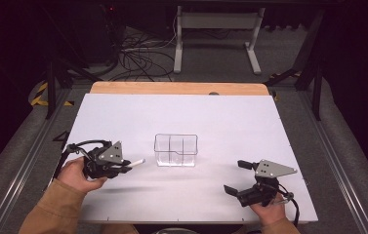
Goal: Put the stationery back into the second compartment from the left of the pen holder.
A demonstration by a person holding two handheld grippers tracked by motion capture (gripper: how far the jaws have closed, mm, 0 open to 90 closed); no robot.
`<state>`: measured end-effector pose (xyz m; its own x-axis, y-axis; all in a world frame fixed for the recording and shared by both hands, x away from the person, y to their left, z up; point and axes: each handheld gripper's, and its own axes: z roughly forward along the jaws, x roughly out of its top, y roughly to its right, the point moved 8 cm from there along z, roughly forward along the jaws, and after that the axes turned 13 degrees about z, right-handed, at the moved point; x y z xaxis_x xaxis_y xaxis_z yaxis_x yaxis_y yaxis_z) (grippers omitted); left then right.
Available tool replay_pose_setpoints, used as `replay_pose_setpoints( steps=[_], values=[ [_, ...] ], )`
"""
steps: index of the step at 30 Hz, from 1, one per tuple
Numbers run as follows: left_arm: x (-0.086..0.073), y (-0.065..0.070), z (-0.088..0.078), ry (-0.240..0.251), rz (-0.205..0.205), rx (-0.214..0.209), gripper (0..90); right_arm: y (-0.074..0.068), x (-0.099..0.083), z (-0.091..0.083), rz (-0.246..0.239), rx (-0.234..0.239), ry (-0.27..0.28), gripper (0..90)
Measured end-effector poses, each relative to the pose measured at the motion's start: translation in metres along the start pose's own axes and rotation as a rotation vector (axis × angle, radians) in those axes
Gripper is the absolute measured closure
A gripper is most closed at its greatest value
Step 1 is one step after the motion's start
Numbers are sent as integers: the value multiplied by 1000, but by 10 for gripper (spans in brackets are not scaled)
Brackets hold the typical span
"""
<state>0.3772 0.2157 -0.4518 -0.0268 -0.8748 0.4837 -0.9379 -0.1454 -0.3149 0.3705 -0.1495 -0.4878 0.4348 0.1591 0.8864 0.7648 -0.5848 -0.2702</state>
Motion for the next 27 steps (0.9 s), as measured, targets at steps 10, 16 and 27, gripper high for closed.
replay_pose_setpoints(
  steps=[10,16,27],
  values=[
    [9,-14,-18,173,-104,86,783,0,-4,4,-3,-4,-11,2],
    [21,-20,-26,313,-183,102,783,-1,-5,6,-5,-1,-18,2],
    [39,-28,-37,490,-232,175,783,-2,-6,8,-5,5,-22,2]
  ],
)
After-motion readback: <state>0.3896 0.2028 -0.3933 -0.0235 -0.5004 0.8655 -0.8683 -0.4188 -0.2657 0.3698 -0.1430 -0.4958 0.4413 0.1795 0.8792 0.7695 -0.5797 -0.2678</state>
